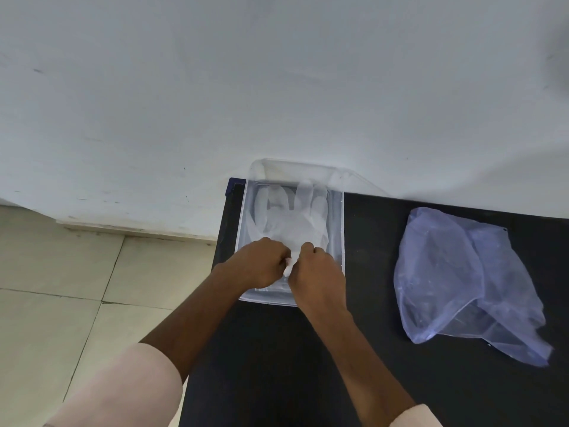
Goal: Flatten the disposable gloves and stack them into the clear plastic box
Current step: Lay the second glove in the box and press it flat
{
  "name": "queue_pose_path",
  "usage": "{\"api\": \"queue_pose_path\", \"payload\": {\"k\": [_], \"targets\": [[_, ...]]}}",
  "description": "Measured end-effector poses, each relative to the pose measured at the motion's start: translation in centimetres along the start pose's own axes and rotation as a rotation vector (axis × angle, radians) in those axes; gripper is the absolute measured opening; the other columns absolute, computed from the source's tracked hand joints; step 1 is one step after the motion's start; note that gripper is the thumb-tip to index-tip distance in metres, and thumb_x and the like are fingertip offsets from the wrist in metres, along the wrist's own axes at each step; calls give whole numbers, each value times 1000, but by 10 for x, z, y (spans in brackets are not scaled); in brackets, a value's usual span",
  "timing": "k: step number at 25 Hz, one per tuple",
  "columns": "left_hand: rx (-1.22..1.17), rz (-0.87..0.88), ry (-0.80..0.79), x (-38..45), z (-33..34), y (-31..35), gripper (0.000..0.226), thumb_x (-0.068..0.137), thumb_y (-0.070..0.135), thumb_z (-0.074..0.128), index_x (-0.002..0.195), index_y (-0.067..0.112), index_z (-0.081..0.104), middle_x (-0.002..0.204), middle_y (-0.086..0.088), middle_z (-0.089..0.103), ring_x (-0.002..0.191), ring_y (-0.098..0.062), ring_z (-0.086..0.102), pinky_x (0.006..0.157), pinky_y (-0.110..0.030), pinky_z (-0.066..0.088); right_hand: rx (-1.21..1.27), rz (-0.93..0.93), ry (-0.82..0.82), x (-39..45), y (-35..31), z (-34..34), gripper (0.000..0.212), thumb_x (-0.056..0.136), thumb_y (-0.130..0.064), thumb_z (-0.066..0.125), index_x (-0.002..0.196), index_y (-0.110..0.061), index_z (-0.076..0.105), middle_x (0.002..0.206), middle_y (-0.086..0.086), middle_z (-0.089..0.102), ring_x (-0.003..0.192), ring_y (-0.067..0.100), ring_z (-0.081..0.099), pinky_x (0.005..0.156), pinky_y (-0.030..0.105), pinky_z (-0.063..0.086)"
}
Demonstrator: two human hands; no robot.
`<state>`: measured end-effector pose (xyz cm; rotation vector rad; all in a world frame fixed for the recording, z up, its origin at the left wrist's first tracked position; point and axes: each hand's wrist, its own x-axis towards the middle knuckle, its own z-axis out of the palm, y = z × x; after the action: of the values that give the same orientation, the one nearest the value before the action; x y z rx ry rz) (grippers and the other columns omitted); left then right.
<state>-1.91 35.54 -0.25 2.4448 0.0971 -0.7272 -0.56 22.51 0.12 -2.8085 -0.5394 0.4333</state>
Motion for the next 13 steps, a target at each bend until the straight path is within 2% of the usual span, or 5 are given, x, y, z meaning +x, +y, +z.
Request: {"api": "queue_pose_path", "payload": {"k": [3, 6, 8, 9, 13], "targets": [[221, 44, -52, -4, 0, 1, 36, 98, 23, 49, 133, 17, 56, 129, -6, 64, 114, -25, 60, 102, -40, 42, -74, -19, -86, -3, -1, -3, 21, 93, -23, 54, 109, -11, 54, 102, 9, 67, 89, 24, 64, 84, 35, 50], [553, 88, -146, -7, 2, -2, 48, 96, 31, 50, 142, 19, 42, 139, -5, 57, 132, -28, 44, 114, -52, 20, -146, -39, -197, -7, -3, -9, 29, 92, -29, 56, 114, -12, 51, 109, 11, 67, 103, 30, 61, 97, 43, 42], [632, 96, -178, -10, 1, -4, 59, 95, 35, 52, 149, 22, 32, 148, -5, 48, 142, -30, 31, 116, -57, 6, -192, -37, -271, -10, -3, -13, 39, 91, -31, 57, 123, -12, 49, 119, 12, 64, 116, 32, 55, 106, 46, 35], [657, 116, -170, -13, 0, -5, 61, 95, 38, 53, 150, 24, 30, 150, -5, 45, 144, -31, 28, 116, -58, 4, -223, -41, -300, -10, -3, -15, 42, 91, -33, 56, 127, -12, 49, 124, 11, 62, 121, 32, 51, 109, 47, 32], [636, 162, -127, -20, -12, -9, 47, 93, 46, 54, 138, 34, 49, 151, -3, 43, 143, -26, 29, 116, -57, 6, -298, -95, -375, -8, 0, -21, 35, 94, -35, 54, 122, -15, 58, 124, 8, 61, 126, 30, 46, 112, 47, 26]]}}
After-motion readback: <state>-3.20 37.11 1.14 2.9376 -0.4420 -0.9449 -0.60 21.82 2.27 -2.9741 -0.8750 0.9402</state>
